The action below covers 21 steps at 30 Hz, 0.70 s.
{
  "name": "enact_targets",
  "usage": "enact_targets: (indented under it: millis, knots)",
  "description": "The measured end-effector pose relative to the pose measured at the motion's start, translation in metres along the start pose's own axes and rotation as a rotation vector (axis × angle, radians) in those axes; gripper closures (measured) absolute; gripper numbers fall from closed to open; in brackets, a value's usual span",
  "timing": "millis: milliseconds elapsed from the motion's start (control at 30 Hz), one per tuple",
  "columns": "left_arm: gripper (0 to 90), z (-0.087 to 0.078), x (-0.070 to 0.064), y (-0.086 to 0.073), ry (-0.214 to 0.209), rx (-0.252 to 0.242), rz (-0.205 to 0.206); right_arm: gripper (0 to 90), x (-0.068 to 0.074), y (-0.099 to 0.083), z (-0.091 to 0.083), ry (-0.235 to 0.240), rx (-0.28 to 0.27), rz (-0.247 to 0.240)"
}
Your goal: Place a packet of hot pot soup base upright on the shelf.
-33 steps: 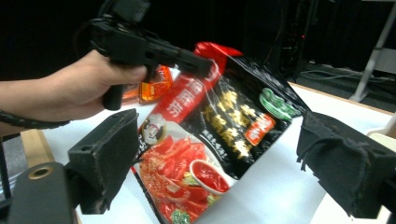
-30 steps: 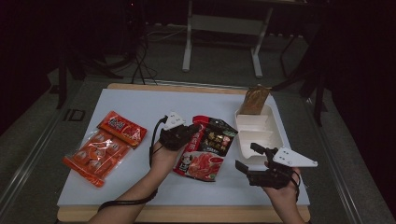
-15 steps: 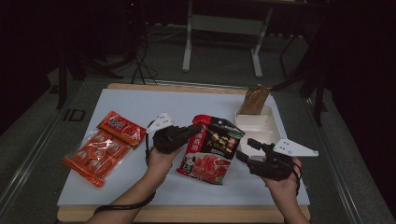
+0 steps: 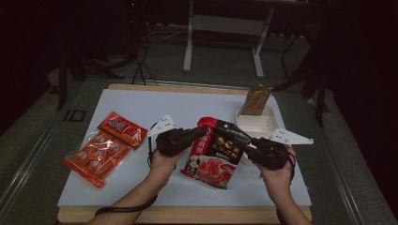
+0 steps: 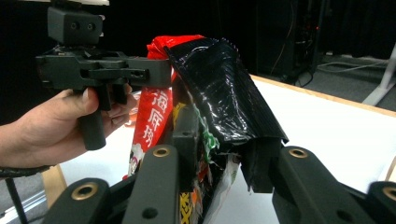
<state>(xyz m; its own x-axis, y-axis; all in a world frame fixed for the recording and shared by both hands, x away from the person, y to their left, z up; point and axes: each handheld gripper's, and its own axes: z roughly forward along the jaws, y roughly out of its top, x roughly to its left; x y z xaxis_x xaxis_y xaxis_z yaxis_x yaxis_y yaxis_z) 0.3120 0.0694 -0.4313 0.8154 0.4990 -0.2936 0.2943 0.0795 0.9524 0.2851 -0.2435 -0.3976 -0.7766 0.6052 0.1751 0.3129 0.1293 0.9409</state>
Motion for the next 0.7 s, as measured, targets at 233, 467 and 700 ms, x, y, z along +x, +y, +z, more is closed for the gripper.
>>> enact_targets:
  millis: [233,467,700]
  knots:
    - [87.1,-0.002,0.003,0.001,-0.018,0.004,-0.007,76.4,0.001,0.01,-0.001,0.036,0.021,-0.01]
    - [84.1,-0.005,0.002,0.004,-0.04,0.044,0.019,76.8,-0.004,0.015,-0.002,0.075,0.036,-0.016]
    - [70.6,-0.006,-0.005,0.007,-0.05,0.089,0.031,76.9,-0.001,0.023,-0.006,0.074,0.047,-0.067]
